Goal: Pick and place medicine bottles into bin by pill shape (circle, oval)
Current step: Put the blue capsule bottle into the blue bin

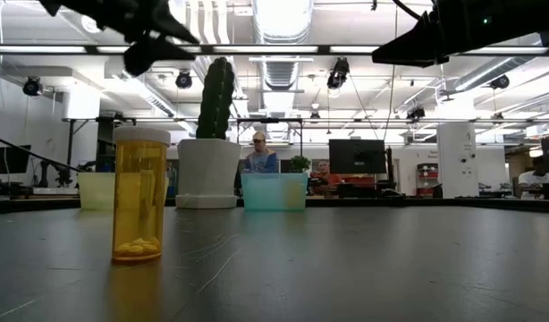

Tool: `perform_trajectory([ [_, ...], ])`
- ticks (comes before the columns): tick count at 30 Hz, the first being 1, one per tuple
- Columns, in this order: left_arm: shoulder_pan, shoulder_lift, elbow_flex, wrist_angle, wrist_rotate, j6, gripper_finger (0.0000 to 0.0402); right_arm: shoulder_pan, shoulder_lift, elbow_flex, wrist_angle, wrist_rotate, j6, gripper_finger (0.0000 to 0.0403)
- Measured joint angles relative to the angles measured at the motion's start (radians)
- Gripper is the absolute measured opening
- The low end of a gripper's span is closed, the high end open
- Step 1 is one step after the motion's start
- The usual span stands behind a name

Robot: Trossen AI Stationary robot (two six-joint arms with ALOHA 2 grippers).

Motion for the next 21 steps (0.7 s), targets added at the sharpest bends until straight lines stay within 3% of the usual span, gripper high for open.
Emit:
perform_trajectory([
  [6, -0.194, 0.086, 0.006, 0.151, 0.0, 0.0, 0.0144, 0.0, 0.0, 0.0, 0.0, 0.0, 0.0, 0.0219],
  [12, -0.324, 0.166, 0.077, 0.173, 0.001, 0.005, 0.0144, 0.0, 0.0, 0.0, 0.0, -0.001, 0.014, 0.0219],
  [17, -0.389, 0.227, 0.139, 0.171, 0.0, 0.128, 0.0144, 0.0, 0.0, 0.0, -0.002, 0.025, 0.076, 0.0219],
  [21, -0.442, 0.259, 0.15, 0.067, 0.004, 0.257, 0.0144, 0.0, 0.015, 0.041, -0.089, 0.036, 0.153, 0.0219],
])
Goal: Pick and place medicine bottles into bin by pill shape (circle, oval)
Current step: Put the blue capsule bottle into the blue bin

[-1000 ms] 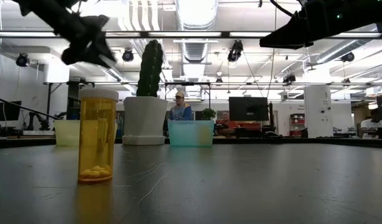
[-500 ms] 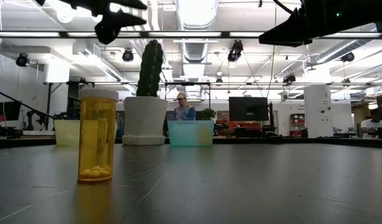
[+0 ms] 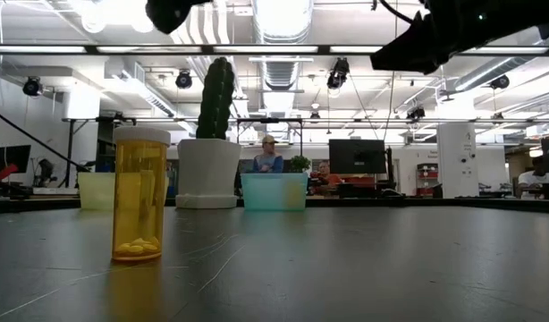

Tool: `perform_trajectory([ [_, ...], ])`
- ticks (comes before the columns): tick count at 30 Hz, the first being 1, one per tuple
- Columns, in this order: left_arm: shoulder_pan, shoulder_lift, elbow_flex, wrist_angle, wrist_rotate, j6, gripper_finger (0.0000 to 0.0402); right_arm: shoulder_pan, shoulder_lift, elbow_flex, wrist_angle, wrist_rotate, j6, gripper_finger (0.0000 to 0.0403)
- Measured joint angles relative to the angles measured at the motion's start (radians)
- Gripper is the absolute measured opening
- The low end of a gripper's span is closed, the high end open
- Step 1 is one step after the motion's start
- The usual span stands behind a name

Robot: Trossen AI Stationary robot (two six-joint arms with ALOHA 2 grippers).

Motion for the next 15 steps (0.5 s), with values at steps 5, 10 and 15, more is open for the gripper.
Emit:
perform_trajectory([
  [5, -0.024, 0.016, 0.0, -0.127, 0.0, 0.009, 0.0144, 0.003, 0.073, 0.098, -0.177, -0.023, 0.134, 0.0219],
  [10, -0.025, 0.0, 0.0, -0.268, -0.007, 0.007, 0.0144, 0.003, 0.201, 0.168, -0.222, -0.183, 0.218, 0.0219],
  [15, -0.025, -0.011, -0.002, -0.431, -0.084, 0.004, 0.0144, 0.014, 0.348, 0.25, -0.251, -0.319, 0.272, 0.0219],
])
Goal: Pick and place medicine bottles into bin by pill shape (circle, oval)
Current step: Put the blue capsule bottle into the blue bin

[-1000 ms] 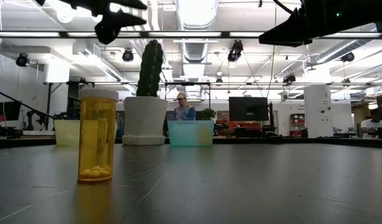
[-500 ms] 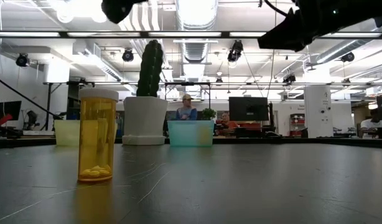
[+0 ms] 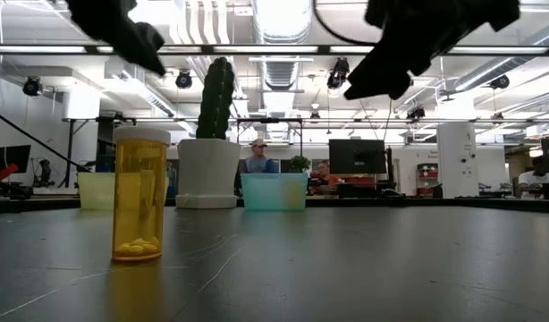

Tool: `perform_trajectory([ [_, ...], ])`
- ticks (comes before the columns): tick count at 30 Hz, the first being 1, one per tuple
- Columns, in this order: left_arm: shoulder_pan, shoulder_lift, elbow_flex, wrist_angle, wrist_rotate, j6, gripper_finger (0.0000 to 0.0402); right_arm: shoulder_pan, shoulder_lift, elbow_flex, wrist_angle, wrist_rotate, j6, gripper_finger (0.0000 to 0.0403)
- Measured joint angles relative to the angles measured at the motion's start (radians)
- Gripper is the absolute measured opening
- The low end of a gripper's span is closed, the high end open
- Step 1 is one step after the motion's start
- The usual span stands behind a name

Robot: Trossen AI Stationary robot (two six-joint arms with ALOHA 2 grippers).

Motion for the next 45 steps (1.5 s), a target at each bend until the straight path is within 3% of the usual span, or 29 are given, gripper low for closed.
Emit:
perform_trajectory([
  [5, 0.0, -0.002, -0.012, -0.116, -0.084, 0.001, 0.0144, 0.004, 0.149, 0.13, -0.102, -0.066, 0.021, 0.0219],
  [11, 0.0, -0.008, -0.025, -0.126, -0.139, 0.054, 0.0144, 0.045, 0.319, 0.312, -0.213, -0.139, -0.014, 0.0219],
  [19, 0.0, -0.02, -0.025, -0.124, -0.158, 0.086, 0.0144, 0.13, 0.508, 0.537, -0.357, -0.143, -0.066, 0.0219],
  [26, 0.0, -0.022, -0.025, -0.124, -0.158, 0.081, 0.0144, 0.155, 0.627, 0.648, -0.325, -0.133, -0.138, 0.0219],
  [31, 0.0, -0.044, -0.025, -0.127, -0.168, 0.088, 0.0144, 0.133, 0.708, 0.702, -0.204, -0.124, -0.202, 0.0219],
  [35, -0.001, -0.085, -0.026, -0.128, -0.225, 0.116, 0.0144, 0.09, 0.778, 0.787, -0.189, -0.077, -0.241, 0.0219],
  [45, -0.001, -0.192, -0.061, -0.097, -0.375, 0.161, 0.0144, -0.032, 0.969, 1.021, -0.2, -0.079, -0.302, 0.0219],
])
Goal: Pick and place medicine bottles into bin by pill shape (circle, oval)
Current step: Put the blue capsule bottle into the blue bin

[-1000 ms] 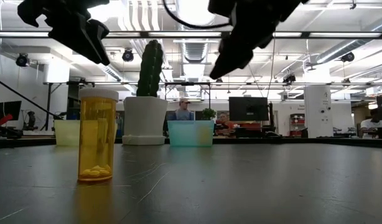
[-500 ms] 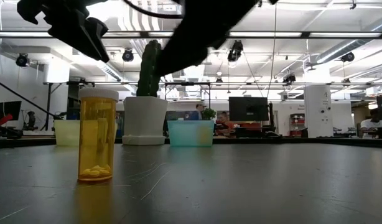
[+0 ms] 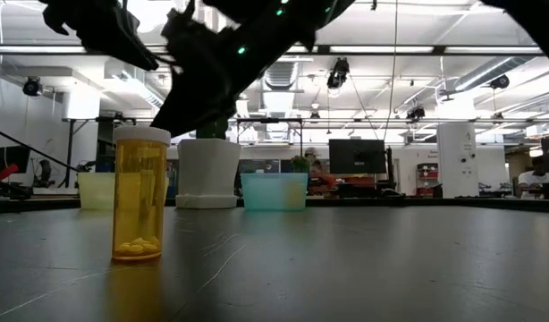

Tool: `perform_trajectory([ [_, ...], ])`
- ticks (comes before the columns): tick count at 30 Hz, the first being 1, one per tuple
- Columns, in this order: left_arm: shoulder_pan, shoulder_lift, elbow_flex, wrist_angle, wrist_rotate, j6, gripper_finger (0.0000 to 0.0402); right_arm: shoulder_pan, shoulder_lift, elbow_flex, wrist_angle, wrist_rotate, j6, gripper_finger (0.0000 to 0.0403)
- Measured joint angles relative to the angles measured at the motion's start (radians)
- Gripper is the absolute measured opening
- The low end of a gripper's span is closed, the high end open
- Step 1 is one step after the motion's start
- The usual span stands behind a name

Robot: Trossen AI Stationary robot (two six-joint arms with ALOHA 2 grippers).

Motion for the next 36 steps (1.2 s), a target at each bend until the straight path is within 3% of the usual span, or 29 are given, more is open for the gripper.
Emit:
perform_trajectory([
  [18, 0.0, -0.201, -0.19, 0.12, -0.133, 0.034, 0.0144, -0.107, 0.254, 0.282, 0.005, 0.004, 0.029, 0.0219],
  [32, 0.0, -0.26, -0.174, 0.216, -0.134, 0.129, 0.0144, -0.111, 0.258, 0.284, -0.006, 0.008, 0.053, 0.0219],
  [36, 0.0, -0.26, -0.174, 0.217, -0.134, 0.129, 0.0144, -0.11, 0.258, 0.296, -0.068, 0.068, 0.171, 0.0219],
])
